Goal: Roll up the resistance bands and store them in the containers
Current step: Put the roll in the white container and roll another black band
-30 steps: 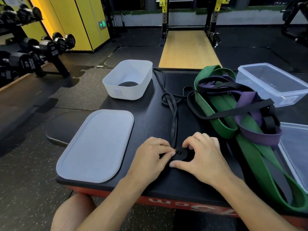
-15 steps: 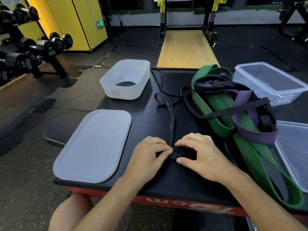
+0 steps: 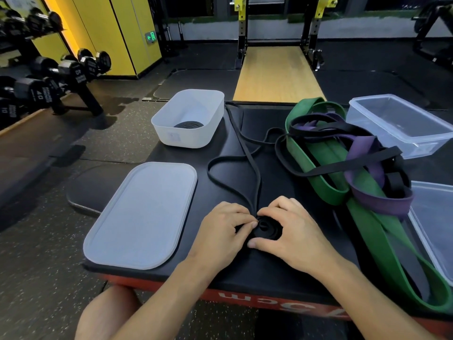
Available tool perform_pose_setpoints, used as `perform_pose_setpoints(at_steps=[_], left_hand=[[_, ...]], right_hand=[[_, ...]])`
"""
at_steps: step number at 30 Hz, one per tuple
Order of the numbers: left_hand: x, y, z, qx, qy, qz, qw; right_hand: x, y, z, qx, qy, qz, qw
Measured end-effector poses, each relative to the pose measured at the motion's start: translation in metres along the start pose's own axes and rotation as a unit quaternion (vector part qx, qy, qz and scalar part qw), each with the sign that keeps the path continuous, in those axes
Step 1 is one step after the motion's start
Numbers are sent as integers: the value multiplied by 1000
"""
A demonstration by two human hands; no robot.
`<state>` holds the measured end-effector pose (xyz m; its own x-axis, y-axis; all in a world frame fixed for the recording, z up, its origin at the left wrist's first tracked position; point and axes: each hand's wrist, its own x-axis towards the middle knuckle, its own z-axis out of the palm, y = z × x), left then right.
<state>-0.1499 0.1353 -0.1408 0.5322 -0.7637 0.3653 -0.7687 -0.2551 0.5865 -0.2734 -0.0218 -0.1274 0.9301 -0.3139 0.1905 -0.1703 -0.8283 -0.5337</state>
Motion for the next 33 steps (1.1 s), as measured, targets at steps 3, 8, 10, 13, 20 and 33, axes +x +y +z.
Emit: perform_pose_setpoints(at_steps=[3, 8, 10, 13, 20, 33], left_hand=[[1, -2, 1, 13, -1, 8, 1000], [2, -4, 0, 11, 1, 12, 1000], [2, -4, 0, 8, -1, 10, 1000], [2, -2, -2, -7, -11, -3, 1000], [11, -1, -3, 6, -12, 0, 1000], [53, -17, -44, 128, -210, 100, 964]], right_hand=[[-7, 3, -12, 62, 15, -9, 998], [-18, 8, -16, -26, 12, -110, 994], [-18, 11, -13, -43, 10, -125, 991], [-15, 13, -12, -40, 12, -129, 991], [-12, 11, -19, -65, -32, -147, 986], [2, 5, -25, -104, -77, -135, 982]])
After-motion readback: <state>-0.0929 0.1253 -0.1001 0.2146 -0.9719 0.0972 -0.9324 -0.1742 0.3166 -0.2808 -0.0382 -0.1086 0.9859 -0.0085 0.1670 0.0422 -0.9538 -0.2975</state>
